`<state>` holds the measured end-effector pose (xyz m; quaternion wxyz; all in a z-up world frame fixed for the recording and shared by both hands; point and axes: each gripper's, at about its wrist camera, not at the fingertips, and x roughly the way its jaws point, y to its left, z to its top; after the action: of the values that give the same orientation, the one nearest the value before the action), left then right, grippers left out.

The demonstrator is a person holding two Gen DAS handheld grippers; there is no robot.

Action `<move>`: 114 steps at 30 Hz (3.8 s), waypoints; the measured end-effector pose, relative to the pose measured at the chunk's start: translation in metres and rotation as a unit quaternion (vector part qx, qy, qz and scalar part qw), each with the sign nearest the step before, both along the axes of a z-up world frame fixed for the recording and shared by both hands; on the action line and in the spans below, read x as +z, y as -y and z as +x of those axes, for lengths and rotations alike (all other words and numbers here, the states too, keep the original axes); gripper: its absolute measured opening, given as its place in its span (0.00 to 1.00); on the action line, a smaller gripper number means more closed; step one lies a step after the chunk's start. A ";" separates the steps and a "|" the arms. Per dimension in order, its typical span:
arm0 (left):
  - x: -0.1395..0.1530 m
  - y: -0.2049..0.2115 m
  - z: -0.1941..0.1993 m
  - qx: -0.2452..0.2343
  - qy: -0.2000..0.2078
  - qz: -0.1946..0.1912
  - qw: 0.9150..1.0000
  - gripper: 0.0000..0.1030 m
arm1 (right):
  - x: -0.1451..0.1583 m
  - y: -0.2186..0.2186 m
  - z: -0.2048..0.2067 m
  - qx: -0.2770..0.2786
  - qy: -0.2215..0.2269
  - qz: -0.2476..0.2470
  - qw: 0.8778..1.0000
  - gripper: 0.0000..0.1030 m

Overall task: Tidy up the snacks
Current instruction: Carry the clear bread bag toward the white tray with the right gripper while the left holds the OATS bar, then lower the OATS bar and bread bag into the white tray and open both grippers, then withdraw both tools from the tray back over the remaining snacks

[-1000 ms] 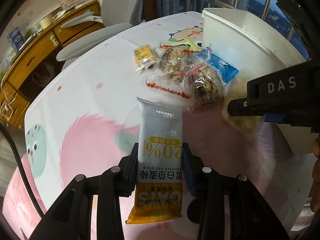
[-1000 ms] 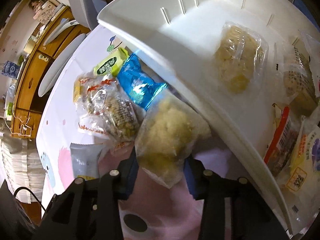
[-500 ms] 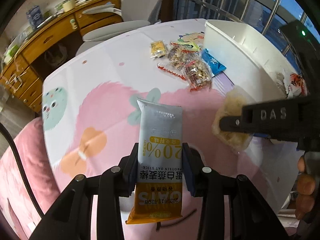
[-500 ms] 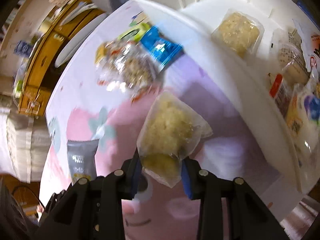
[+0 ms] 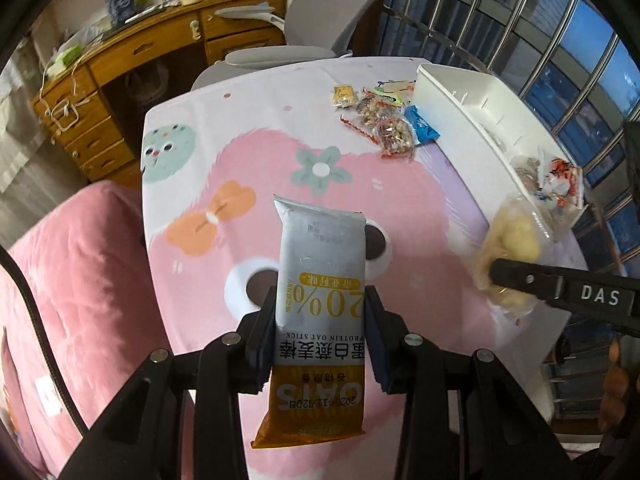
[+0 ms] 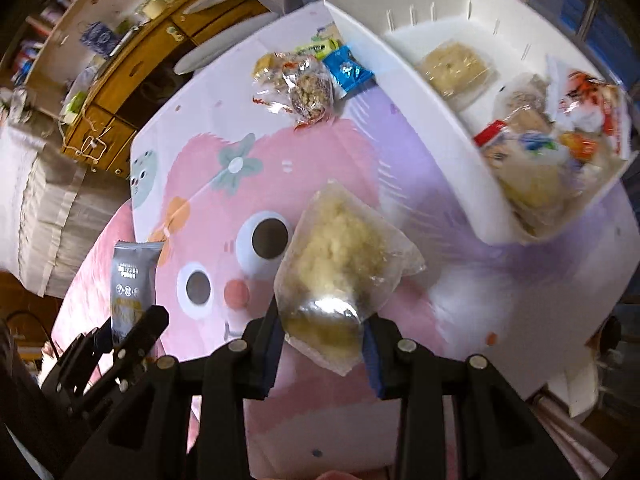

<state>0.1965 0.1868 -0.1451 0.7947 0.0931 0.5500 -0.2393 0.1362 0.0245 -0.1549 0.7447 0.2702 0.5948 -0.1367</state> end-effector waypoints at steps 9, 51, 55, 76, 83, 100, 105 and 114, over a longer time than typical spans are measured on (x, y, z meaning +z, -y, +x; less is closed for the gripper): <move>0.041 -0.009 -0.038 -0.015 0.010 -0.049 0.999 0.36 | 0.042 0.000 -0.045 0.035 0.039 -0.056 0.997 0.34; 0.091 0.263 -0.030 0.024 0.023 -0.077 0.996 0.37 | 0.084 0.210 -0.031 0.224 0.152 -0.092 0.958 0.33; 0.094 0.290 -0.018 0.022 0.028 -0.080 0.996 0.37 | 0.086 0.229 -0.022 0.228 0.161 -0.094 0.956 0.33; 0.069 0.279 0.003 0.110 -0.026 -0.077 0.991 0.75 | 0.057 0.273 0.008 0.162 0.129 -0.041 0.977 0.52; 0.066 0.240 -0.004 0.138 -0.033 -0.068 0.988 0.80 | 0.057 0.260 0.006 0.158 0.134 -0.037 0.978 0.54; 0.093 0.129 -0.012 0.080 -0.024 -0.055 0.995 0.80 | 0.076 0.163 -0.016 0.091 0.153 -0.040 0.983 0.54; 0.095 0.095 -0.002 0.056 -0.026 -0.056 0.997 0.80 | 0.078 0.122 -0.025 0.068 0.160 -0.049 0.984 0.54; 0.096 0.050 0.030 0.016 -0.029 -0.054 0.998 0.80 | 0.072 0.059 -0.030 0.022 0.166 -0.066 0.984 0.54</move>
<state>0.2263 0.1367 -0.0486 0.7859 0.0343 0.5609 -0.2580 0.1063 -0.0345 -0.0824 0.8522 0.2263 0.4583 -0.1121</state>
